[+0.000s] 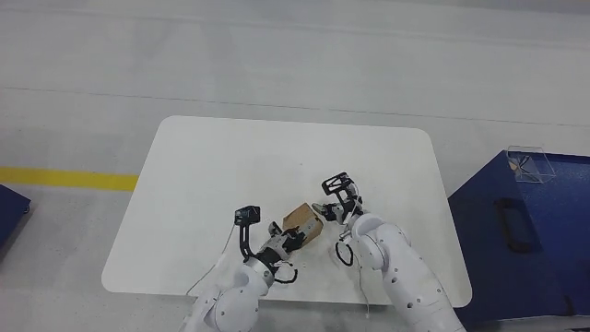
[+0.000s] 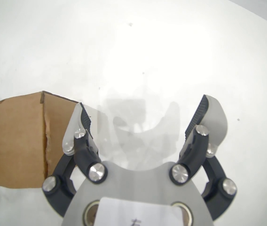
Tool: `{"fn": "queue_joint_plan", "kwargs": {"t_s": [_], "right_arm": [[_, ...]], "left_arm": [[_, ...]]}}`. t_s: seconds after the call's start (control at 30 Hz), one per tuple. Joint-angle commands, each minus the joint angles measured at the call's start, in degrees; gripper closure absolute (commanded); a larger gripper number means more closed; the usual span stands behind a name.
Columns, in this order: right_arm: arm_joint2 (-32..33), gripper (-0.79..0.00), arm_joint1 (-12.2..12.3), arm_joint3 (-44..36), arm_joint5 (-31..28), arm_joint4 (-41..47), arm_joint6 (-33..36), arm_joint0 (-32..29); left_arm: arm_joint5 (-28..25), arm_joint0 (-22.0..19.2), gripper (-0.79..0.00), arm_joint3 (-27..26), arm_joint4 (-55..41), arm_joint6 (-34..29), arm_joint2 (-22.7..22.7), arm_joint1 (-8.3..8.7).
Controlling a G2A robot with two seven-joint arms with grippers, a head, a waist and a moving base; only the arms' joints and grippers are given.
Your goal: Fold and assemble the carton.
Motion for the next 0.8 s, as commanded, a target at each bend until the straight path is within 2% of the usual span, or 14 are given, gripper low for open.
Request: {"fn": "queue_joint_plan", "kwargs": {"t_s": [0.0, 0.13, 0.27, 0.5, 0.77], "right_arm": [[-1.46, -0.785, -0.41, 2.75, -0.74, -0.01, -0.16, 2.01], [-4.69, -0.785, -1.46, 6.0, -3.86, 1.52, -0.86, 4.96], [-6.15, -0.785, -1.97, 5.97, -6.4, 2.91, -3.58, 5.62], [-2.31, -0.785, -1.35, 5.02, -3.59, 4.46, -6.68, 4.46], [3.2, -0.785, 0.06, 0.74, -2.68, 5.48, -6.07, 0.53]], "left_arm": [[-2.74, 0.14, -0.785, -0.29, 11.48, 0.45, -1.09, 0.58], [-8.89, 1.26, -0.785, 0.0, 21.65, 5.86, -2.56, 1.66], [-10.28, 2.05, -0.785, 2.29, 32.47, 10.05, -2.64, 2.41], [-8.3, 0.67, -0.785, 4.31, 43.43, 7.52, -0.19, 2.72], [-8.78, -2.78, -0.785, 7.23, 49.62, 0.85, 1.36, 2.86]]}}
